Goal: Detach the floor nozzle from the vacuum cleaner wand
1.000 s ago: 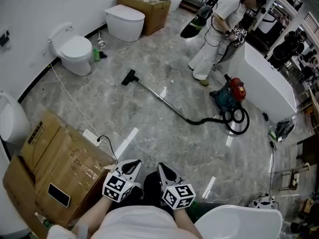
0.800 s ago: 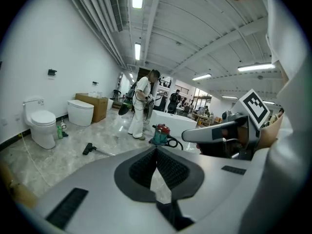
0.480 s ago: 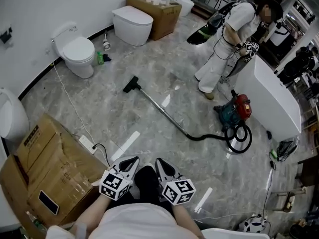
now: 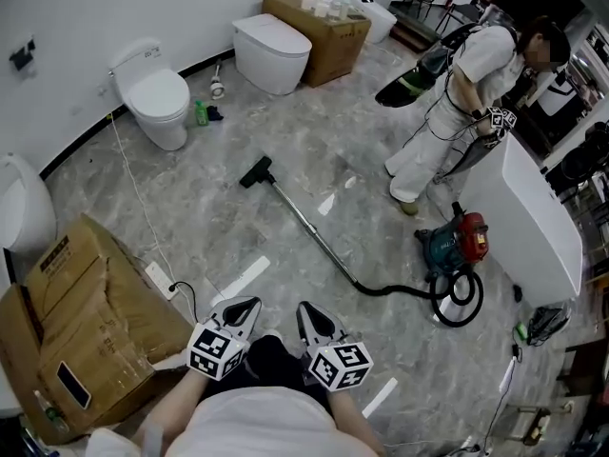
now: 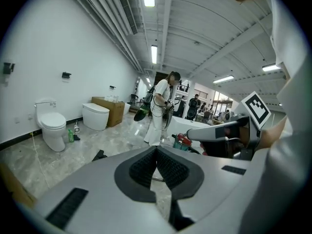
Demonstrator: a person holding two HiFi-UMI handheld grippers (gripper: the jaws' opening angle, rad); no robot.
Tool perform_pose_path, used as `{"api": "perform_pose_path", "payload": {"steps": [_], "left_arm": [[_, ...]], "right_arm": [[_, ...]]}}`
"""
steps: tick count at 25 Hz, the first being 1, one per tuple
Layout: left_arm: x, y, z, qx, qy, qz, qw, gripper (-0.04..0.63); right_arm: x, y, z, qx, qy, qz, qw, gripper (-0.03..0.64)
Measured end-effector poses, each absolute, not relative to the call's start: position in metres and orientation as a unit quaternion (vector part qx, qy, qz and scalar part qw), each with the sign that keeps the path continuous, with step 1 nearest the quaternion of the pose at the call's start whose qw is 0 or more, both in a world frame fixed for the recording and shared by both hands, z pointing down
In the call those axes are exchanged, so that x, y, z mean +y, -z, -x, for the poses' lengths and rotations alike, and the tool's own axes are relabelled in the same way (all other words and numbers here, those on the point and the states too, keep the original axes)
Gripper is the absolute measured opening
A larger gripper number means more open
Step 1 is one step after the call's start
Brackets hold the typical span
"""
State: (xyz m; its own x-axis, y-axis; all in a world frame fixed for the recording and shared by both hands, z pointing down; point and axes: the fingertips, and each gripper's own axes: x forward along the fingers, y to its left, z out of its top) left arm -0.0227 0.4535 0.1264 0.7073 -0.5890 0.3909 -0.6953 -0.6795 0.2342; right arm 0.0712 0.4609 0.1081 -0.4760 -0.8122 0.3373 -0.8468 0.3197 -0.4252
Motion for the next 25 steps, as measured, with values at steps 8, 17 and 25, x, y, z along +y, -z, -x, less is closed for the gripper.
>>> {"api": "perform_pose_path", "payload": {"steps": [8,17,25], "left_arm": [[0.419,-0.132,0.017,-0.398,-0.128,-0.887,0.197,0.003],[0.391,-0.141,0.022,-0.415,-0.133,-0.875,0.209,0.003],[0.307,-0.144,0.032,-0.413,-0.121,-0.878,0.207,0.003]], "right_arm": [[0.421,-0.116,-0.077,-0.830,-0.284,-0.478,0.037,0.018],[0.394,-0.129,-0.079,-0.826,-0.304,-0.473,0.043,0.018],[0.317,-0.136,-0.078,-0.818,-0.303,-0.487,0.047,0.018]]}}
